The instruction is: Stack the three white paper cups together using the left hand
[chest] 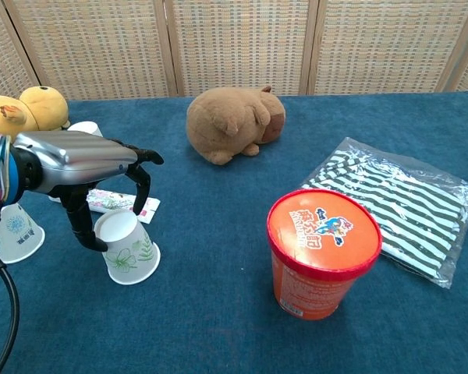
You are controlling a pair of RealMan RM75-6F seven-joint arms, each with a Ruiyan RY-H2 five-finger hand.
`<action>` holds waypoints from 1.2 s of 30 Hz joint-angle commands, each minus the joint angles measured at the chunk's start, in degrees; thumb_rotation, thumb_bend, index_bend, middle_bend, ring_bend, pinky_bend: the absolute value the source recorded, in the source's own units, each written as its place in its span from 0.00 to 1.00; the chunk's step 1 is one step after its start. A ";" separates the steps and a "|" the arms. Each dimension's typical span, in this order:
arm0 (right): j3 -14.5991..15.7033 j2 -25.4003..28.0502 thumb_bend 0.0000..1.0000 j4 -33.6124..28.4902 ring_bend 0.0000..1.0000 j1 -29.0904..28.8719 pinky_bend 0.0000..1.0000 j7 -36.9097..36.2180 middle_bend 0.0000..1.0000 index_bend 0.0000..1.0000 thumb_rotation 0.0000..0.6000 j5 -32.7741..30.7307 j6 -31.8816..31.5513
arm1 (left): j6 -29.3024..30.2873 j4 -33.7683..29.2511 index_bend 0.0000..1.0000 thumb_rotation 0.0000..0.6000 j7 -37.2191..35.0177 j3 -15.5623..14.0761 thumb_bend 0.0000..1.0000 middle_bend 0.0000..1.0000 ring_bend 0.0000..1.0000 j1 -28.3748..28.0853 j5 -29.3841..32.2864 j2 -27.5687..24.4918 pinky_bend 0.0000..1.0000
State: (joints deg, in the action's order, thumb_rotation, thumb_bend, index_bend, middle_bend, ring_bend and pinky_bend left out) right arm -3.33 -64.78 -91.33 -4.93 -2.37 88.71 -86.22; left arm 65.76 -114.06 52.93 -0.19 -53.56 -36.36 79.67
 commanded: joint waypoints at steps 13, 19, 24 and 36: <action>-0.10 -0.13 0.05 0.15 0.00 0.08 0.00 -0.24 0.00 0.00 1.00 0.19 -0.36 | 0.45 -5.20 0.47 1.00 -4.84 0.81 0.18 0.00 0.00 1.15 -5.12 -6.19 0.00; -0.06 -0.14 0.05 0.13 0.00 0.12 0.00 -0.09 0.00 0.00 1.00 0.17 -0.35 | -0.35 -10.70 0.47 1.00 -6.14 2.06 0.19 0.00 0.00 0.69 -5.86 -14.78 0.00; -0.07 -0.18 0.05 0.14 0.00 0.06 0.00 0.03 0.00 0.00 1.00 0.13 -0.21 | -0.56 -12.47 0.47 1.00 -6.81 2.06 0.19 0.00 0.00 1.02 -5.78 -22.06 0.00; 0.24 -0.59 0.05 -0.44 0.00 -0.13 0.00 1.61 0.00 0.00 1.00 0.72 0.01 | -10.31 -9.02 0.47 1.00 -19.91 -1.11 0.19 0.00 0.00 6.57 -11.87 -34.93 0.00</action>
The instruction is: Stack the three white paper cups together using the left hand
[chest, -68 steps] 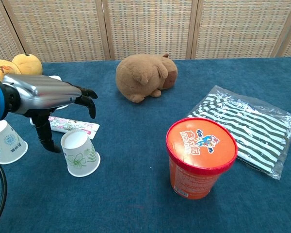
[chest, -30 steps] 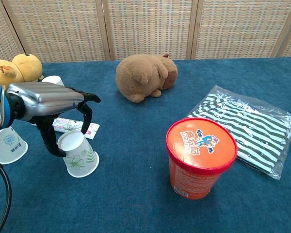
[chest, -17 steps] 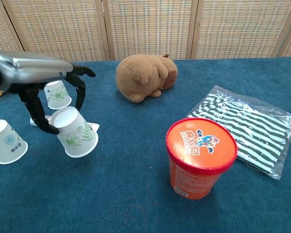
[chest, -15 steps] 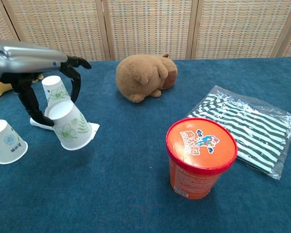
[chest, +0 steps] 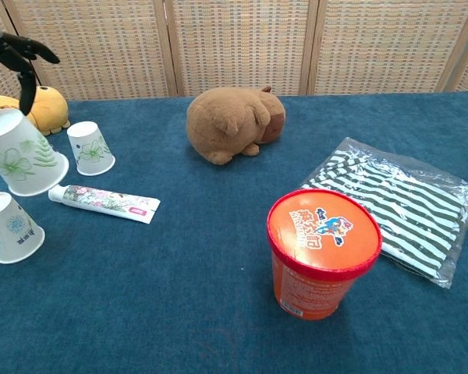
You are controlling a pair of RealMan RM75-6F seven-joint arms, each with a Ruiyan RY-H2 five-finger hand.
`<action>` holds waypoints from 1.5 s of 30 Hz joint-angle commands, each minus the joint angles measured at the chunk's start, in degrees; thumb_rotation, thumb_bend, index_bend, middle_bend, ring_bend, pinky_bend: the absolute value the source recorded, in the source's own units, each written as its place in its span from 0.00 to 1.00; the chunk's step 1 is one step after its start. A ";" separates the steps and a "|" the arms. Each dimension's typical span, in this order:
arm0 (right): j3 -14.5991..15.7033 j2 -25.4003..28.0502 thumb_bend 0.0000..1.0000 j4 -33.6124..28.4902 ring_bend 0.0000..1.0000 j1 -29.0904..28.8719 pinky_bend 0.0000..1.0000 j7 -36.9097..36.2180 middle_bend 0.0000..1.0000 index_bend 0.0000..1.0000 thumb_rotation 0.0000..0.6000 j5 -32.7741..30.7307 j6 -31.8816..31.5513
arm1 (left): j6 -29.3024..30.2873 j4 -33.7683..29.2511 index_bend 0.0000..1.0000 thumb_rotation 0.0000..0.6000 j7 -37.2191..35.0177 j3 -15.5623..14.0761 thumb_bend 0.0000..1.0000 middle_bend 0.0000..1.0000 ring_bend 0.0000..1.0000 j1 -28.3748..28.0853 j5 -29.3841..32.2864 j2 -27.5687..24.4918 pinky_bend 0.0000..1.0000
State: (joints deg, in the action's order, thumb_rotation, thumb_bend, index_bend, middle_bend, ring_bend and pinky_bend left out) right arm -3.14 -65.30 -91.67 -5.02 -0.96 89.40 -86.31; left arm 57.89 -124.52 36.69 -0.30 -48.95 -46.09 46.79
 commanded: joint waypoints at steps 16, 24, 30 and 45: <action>0.28 -0.13 0.05 -0.67 0.00 -0.10 0.00 0.87 0.00 0.00 1.00 0.29 0.23 | -6.08 10.21 0.47 1.00 -9.96 -3.05 0.19 0.00 0.00 7.64 -11.08 -1.04 0.00; 0.25 -0.07 0.05 -0.62 0.00 -0.06 0.00 0.68 0.00 0.00 1.00 0.18 0.20 | -6.63 12.67 0.47 1.00 -9.33 -2.65 0.19 0.00 0.00 7.87 -9.90 1.81 0.00; 0.31 -0.07 0.05 -0.63 0.00 -0.12 0.00 0.56 0.00 0.00 1.00 0.21 0.35 | -6.22 13.59 0.47 1.00 -8.32 -2.40 0.19 0.00 0.00 7.88 -9.44 3.22 0.00; 0.17 0.03 0.05 -0.62 0.00 -0.02 0.00 -0.16 0.00 0.00 1.00 0.25 -0.04 | -8.30 16.15 0.11 1.00 -3.66 -3.91 0.19 0.00 0.00 6.30 -3.57 6.96 0.00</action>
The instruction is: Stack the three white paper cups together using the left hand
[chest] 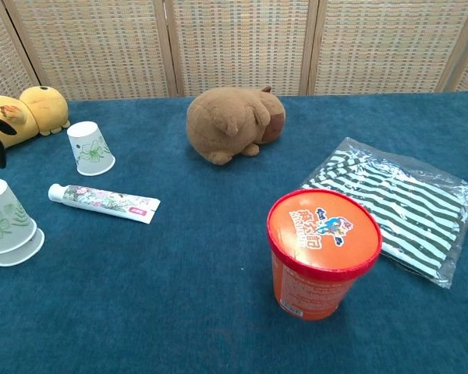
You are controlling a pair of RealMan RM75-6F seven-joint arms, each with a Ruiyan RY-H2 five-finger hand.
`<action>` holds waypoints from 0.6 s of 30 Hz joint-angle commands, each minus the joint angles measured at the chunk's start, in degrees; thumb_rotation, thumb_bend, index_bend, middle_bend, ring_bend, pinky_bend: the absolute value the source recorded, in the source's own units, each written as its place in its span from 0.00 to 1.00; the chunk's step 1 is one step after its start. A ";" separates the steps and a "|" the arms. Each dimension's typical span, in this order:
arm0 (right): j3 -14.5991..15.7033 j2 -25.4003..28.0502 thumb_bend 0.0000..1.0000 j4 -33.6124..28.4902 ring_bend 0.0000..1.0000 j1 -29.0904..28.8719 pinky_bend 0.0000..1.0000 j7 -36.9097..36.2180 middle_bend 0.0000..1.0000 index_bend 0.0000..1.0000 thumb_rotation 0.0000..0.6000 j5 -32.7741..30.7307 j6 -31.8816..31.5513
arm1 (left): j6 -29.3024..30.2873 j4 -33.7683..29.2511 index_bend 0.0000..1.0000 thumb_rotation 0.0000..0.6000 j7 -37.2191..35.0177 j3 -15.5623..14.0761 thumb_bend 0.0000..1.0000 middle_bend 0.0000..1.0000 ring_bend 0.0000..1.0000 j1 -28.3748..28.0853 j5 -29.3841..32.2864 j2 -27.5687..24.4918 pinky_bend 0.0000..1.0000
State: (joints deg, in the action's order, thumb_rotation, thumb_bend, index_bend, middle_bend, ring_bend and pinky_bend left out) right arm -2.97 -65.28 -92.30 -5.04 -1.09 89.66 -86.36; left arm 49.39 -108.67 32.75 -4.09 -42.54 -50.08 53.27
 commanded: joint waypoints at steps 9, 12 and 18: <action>-0.06 -0.01 0.05 0.19 0.00 0.03 0.00 -0.45 0.00 0.00 1.00 -0.11 -0.04 | 0.71 -1.27 0.06 1.00 -2.94 1.43 0.19 0.00 0.00 -0.08 0.47 -1.59 0.00; 0.17 -0.15 0.05 0.10 0.00 -0.12 0.00 -0.13 0.00 0.00 1.00 0.24 0.25 | 1.30 -2.59 0.06 1.00 -8.12 4.32 0.19 0.00 0.00 0.20 -0.79 -5.15 0.00; 0.35 -0.34 0.05 -0.07 0.00 -0.30 0.00 0.24 0.00 0.00 1.00 0.23 0.76 | 0.59 -1.34 0.06 1.00 -9.63 6.46 0.19 0.00 0.00 -0.95 -0.28 -6.33 0.01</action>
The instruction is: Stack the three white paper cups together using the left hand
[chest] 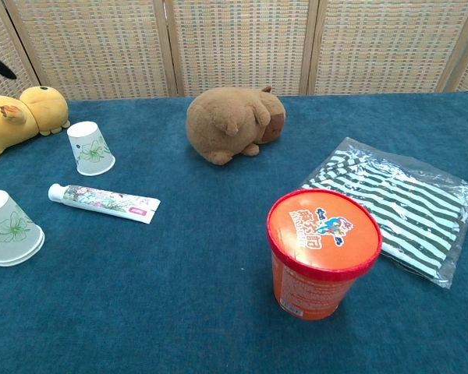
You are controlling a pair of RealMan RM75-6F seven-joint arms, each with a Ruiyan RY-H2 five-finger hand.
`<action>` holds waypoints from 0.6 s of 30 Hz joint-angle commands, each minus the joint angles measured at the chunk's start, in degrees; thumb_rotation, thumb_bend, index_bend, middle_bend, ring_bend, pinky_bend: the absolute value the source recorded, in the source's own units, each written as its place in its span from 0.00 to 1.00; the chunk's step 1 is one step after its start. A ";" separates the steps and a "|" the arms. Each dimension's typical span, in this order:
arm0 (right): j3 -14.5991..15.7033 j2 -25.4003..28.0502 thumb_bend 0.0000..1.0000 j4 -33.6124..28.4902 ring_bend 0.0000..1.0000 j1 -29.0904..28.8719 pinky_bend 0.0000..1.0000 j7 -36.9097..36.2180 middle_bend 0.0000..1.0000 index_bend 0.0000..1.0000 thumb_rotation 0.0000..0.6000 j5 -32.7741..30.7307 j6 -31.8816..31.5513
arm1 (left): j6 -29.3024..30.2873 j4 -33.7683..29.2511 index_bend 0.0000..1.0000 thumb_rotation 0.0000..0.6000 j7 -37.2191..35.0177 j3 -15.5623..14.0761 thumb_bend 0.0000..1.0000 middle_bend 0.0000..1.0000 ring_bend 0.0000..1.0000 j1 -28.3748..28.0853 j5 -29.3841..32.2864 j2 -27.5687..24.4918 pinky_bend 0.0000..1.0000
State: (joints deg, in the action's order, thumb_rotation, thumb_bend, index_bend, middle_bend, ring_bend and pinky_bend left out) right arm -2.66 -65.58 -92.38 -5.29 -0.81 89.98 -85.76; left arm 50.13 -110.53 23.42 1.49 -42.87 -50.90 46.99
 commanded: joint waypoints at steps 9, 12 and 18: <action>-0.14 -0.04 0.05 0.59 0.00 -0.30 0.00 -1.25 0.00 0.00 1.00 -0.78 0.84 | -2.32 5.75 0.06 1.00 2.70 2.92 0.19 0.00 0.00 -5.65 8.97 5.01 0.14; -0.19 -0.03 0.05 0.85 0.00 -0.37 0.00 -1.75 0.00 0.00 1.00 -1.00 1.07 | -2.96 7.64 0.06 1.00 3.94 3.04 0.19 0.00 0.00 -7.30 12.02 7.02 0.16; -0.24 0.00 0.05 1.18 0.00 -0.48 0.00 -2.53 0.00 0.00 1.00 -1.19 1.32 | -4.55 11.48 0.06 1.00 6.23 2.93 0.19 0.00 0.00 -10.49 17.21 10.20 0.11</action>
State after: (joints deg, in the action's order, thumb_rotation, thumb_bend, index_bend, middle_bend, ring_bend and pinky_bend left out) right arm -2.89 -65.58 -91.23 -5.76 -3.31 88.83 -84.48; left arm 46.19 -99.97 28.82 4.47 -52.40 -34.87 56.32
